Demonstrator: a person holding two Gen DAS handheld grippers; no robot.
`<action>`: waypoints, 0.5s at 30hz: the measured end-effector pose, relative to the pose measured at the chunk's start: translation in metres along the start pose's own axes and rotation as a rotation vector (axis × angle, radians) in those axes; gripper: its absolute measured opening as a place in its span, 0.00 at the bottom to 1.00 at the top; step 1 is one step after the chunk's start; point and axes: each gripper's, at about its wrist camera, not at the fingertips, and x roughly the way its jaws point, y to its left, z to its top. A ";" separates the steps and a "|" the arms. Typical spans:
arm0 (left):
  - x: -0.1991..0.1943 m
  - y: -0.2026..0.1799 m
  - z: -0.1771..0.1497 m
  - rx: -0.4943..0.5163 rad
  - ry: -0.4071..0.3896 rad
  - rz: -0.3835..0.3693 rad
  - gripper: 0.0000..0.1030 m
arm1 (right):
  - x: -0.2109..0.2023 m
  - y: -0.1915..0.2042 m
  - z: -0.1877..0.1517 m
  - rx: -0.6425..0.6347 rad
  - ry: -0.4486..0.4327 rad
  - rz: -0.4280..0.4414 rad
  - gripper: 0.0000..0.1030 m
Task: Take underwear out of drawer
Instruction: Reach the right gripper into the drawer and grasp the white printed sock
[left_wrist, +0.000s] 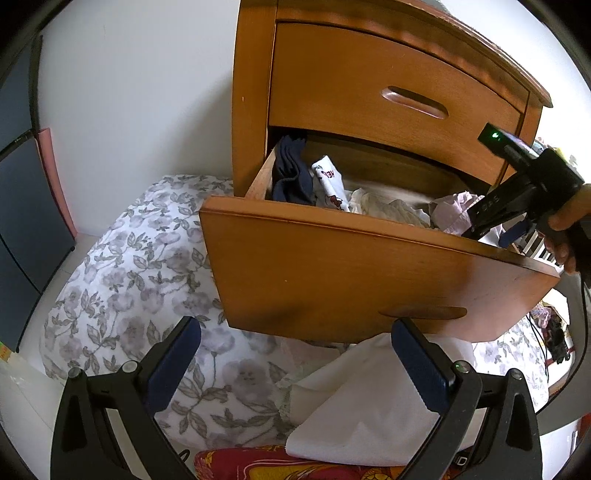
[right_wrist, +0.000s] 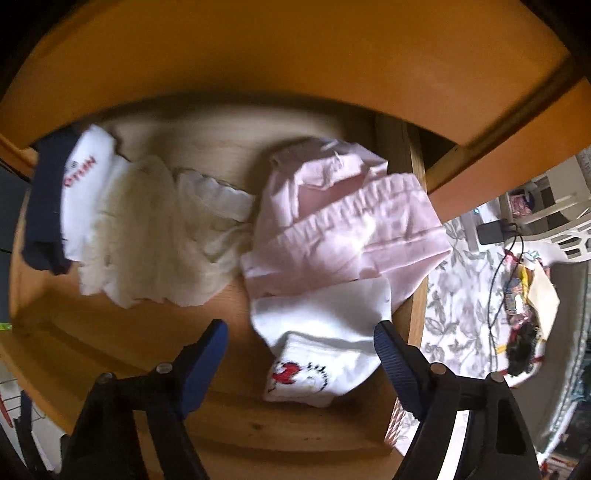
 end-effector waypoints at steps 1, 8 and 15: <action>0.000 0.000 0.000 0.000 0.000 -0.001 1.00 | 0.003 0.001 0.001 -0.002 0.004 -0.007 0.79; 0.002 0.001 0.000 -0.005 0.004 -0.009 1.00 | 0.018 0.011 0.007 -0.046 0.049 -0.110 0.72; 0.002 0.002 -0.001 -0.009 0.004 -0.014 1.00 | 0.024 0.017 0.011 -0.081 0.036 -0.138 0.61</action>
